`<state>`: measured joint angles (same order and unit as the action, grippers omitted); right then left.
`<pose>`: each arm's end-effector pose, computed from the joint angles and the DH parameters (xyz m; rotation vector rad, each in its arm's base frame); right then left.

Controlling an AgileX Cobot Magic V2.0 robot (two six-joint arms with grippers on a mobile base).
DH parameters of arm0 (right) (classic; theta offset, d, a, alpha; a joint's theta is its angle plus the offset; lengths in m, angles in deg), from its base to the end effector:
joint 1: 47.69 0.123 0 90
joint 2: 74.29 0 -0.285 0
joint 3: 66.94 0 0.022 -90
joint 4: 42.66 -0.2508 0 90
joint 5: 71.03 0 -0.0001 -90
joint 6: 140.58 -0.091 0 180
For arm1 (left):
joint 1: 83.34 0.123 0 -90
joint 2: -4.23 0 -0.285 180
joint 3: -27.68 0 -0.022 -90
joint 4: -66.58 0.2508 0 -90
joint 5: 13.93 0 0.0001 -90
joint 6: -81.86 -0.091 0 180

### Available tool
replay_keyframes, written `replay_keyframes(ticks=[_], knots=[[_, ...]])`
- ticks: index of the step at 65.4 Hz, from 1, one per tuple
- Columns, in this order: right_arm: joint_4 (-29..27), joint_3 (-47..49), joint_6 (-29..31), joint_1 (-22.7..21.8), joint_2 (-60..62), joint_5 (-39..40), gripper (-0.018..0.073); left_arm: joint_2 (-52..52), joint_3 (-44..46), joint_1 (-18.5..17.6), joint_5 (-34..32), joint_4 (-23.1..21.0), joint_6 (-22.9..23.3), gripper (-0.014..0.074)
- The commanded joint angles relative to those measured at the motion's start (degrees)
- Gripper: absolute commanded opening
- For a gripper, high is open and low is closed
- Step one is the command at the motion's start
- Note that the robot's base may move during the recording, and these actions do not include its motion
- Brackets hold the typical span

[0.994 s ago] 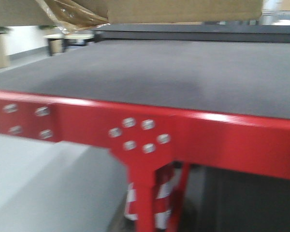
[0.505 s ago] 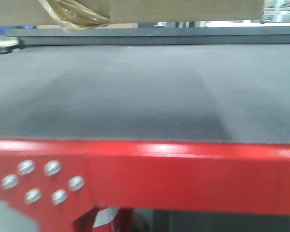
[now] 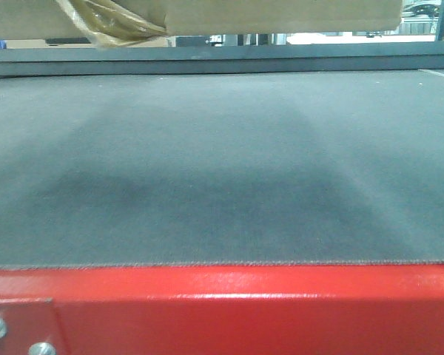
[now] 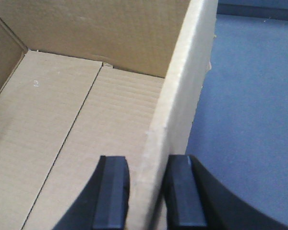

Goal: Grab carton from right shelf to conveyor
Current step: 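Carry the carton with both grippers over the grey conveyor belt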

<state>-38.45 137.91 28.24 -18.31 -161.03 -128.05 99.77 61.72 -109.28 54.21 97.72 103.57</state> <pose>0.2416 0.1296 0.5012 -0.3345 2.0644 0.3441 0.2904 -0.0926 0.4982 0.0405 2.1238 0.1939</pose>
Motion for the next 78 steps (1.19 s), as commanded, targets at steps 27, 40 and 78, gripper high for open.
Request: replay_keyframes(ticks=[27, 40, 78], knots=[[0.08, 0.53, 1.82, -0.04, 1.22, 3.11, -0.0063, -0.58, 0.14, 0.02, -0.72, 2.9, -1.82, -0.0018], [0.08, 0.53, 1.82, -0.04, 1.22, 3.11, -0.0063, -0.58, 0.14, 0.02, -0.72, 2.9, -1.82, -0.0018], [0.08, 0.53, 1.82, -0.04, 1.22, 3.24, -0.0063, -0.58, 0.14, 0.02, -0.72, 2.9, -1.82, -0.0018]])
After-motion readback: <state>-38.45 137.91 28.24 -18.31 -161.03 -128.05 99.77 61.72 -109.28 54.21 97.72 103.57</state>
